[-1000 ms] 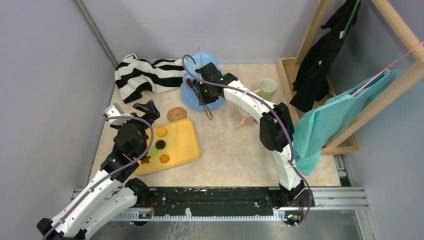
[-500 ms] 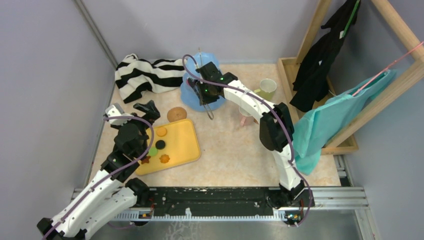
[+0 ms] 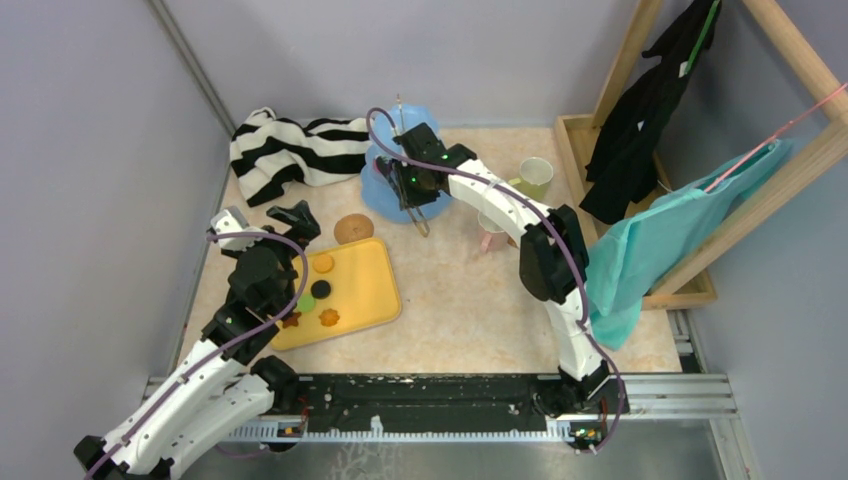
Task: Serve the afternoon tea
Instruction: Place the desert on the desert table.
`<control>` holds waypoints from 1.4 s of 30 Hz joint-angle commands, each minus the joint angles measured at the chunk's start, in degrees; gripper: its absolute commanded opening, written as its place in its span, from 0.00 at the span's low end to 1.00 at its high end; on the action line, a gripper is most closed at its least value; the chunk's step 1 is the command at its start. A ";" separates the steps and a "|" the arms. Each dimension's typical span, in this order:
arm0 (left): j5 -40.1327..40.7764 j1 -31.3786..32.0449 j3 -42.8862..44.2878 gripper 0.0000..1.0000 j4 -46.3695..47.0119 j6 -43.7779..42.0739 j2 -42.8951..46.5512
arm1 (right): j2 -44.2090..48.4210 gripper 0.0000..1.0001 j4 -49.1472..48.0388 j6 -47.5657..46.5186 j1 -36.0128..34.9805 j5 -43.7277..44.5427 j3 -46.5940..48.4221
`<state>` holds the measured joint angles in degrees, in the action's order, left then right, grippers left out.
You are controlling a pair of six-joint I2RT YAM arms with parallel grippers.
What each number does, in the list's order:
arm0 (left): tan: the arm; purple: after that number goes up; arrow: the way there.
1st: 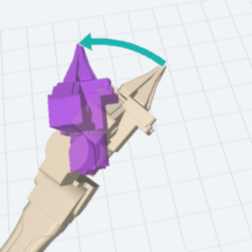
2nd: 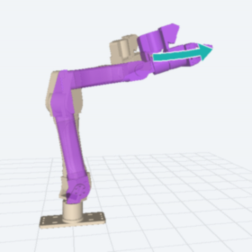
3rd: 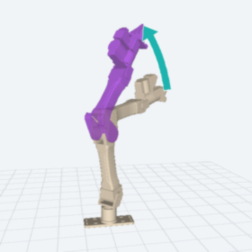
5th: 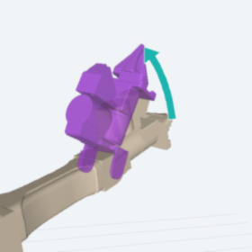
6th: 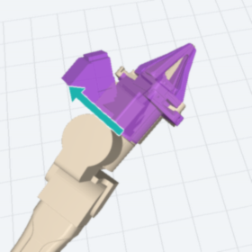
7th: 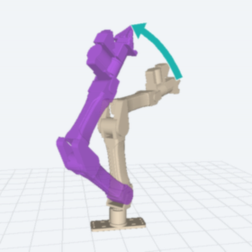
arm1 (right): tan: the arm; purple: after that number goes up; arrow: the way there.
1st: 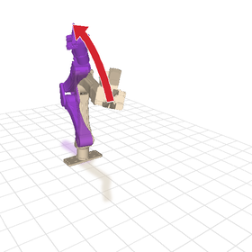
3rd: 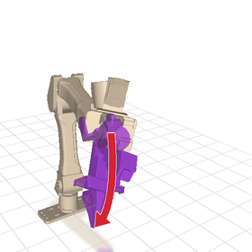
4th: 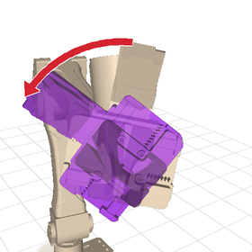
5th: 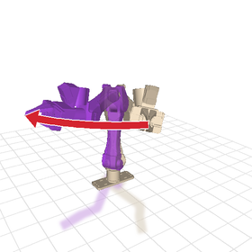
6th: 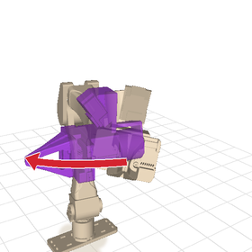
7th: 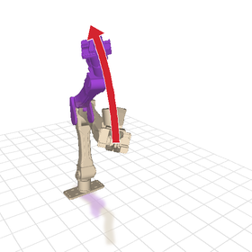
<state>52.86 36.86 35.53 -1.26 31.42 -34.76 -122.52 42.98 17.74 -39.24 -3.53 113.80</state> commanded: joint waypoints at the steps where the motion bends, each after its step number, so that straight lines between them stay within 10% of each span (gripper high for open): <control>1: -0.48 -0.21 -0.28 0.99 1.43 -0.59 -0.08 | 0.97 0.30 -2.01 0.03 0.58 0.55 1.14; 42: -0.25 -0.30 0.51 0.99 1.63 -1.54 -0.30 | 8.47 0.36 -5.80 -0.16 0.64 0.45 -5.52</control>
<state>52.88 36.86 35.53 -1.21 30.76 -35.09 -119.33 39.77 17.74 -39.16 -3.46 108.07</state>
